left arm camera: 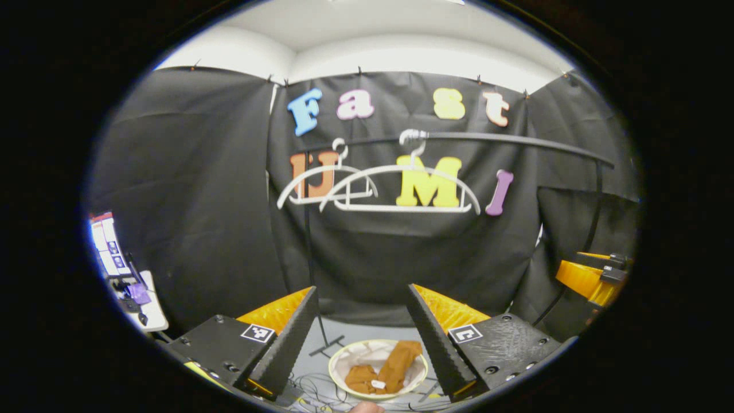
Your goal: Grasp the clothes on the hanger with both hands and then place them into the laundry hamper below.
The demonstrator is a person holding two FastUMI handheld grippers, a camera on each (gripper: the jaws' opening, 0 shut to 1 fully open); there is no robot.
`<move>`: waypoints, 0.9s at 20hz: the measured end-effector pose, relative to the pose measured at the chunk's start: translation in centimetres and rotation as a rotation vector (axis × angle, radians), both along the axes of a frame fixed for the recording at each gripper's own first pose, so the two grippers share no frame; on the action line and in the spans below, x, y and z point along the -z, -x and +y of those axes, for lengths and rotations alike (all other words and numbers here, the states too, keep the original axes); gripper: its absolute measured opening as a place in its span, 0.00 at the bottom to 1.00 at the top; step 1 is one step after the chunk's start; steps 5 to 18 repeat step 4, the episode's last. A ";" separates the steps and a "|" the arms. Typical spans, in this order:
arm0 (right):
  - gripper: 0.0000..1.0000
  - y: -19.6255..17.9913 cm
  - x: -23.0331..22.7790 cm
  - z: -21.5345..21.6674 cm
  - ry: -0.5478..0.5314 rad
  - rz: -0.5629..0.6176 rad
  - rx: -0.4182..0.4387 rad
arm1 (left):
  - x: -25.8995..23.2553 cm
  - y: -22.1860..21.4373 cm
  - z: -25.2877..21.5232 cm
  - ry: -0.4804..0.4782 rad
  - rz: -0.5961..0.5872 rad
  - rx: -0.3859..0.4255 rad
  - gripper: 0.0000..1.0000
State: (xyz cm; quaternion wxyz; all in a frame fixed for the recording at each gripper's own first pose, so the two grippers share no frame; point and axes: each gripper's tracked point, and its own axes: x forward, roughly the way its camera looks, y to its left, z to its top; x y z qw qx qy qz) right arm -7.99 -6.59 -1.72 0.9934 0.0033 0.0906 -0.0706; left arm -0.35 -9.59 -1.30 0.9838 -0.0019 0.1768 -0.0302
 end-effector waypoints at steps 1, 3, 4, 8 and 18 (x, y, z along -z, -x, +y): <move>0.87 0.4 -1.6 0.1 0.007 -0.037 -0.008 | -1.3 0.3 0.0 0.001 -0.033 -0.005 0.96; 0.88 0.8 -4.0 -0.1 0.017 -0.097 -0.014 | -5.7 1.6 0.5 -0.010 -0.100 -0.020 1.00; 0.88 1.1 -5.0 -0.2 0.012 -0.122 -0.015 | -7.7 1.9 1.0 -0.023 -0.130 -0.024 1.00; 0.88 1.1 -5.0 -0.2 0.012 -0.122 -0.015 | -7.7 1.9 1.0 -0.023 -0.130 -0.024 1.00; 0.88 1.1 -5.0 -0.2 0.012 -0.122 -0.015 | -7.7 1.9 1.0 -0.023 -0.130 -0.024 1.00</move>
